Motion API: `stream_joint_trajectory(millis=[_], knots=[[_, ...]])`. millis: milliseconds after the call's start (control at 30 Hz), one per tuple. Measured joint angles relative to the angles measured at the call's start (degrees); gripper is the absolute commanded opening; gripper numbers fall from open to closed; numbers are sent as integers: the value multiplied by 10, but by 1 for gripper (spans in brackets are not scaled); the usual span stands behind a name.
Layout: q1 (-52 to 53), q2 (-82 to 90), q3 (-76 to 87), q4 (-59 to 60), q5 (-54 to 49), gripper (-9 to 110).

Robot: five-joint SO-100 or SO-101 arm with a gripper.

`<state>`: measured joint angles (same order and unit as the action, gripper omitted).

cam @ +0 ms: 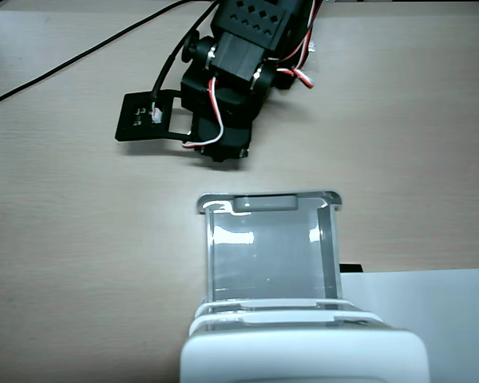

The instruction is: Close drawer.

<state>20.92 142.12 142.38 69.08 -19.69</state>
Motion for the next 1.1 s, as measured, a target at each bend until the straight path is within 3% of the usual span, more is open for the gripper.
stream_joint_trajectory(millis=[1100], knots=[[-15,11,4,-6,14,0]])
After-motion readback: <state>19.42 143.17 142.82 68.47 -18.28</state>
